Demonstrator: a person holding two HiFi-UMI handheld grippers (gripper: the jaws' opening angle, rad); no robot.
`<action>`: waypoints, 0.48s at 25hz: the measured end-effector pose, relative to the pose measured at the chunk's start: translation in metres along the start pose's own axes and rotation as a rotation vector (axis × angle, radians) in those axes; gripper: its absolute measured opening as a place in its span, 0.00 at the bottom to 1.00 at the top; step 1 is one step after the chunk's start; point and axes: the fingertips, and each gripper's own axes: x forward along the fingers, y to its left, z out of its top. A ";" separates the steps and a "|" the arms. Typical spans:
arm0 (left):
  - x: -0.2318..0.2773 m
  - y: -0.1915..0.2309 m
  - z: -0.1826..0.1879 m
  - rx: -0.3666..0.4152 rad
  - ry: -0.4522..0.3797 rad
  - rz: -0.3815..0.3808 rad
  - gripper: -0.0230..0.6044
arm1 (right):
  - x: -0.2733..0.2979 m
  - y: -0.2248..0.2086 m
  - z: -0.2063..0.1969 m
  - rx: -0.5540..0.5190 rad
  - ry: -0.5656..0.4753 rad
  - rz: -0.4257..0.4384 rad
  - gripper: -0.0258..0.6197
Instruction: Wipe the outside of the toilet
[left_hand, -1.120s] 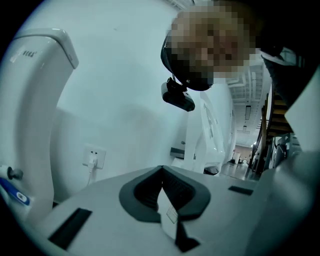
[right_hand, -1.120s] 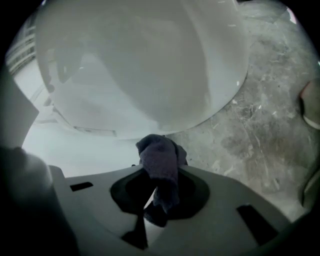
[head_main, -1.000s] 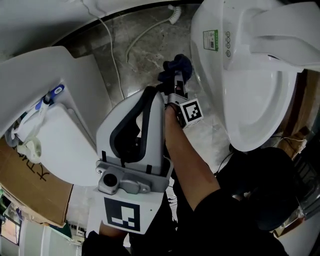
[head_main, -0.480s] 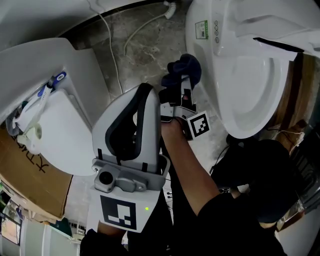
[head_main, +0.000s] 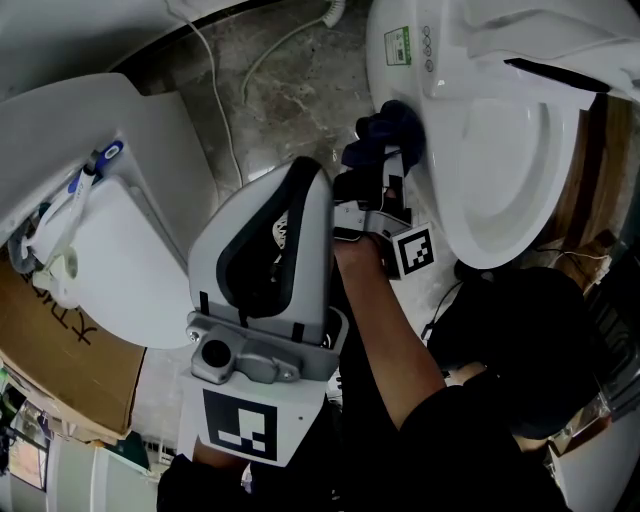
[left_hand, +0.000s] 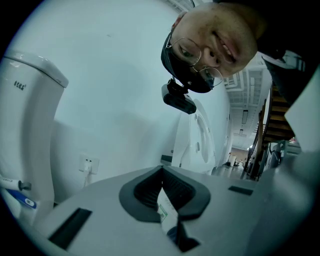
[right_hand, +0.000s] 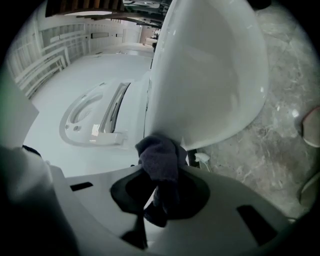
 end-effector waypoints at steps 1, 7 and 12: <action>0.001 0.000 -0.002 0.000 0.003 -0.002 0.05 | 0.002 -0.003 0.004 0.010 -0.013 -0.007 0.12; 0.005 0.009 -0.008 0.001 0.013 0.008 0.05 | 0.011 -0.024 0.013 0.079 -0.064 0.006 0.13; 0.009 0.022 -0.011 0.010 0.011 0.017 0.05 | 0.019 -0.051 0.013 0.091 -0.057 -0.005 0.13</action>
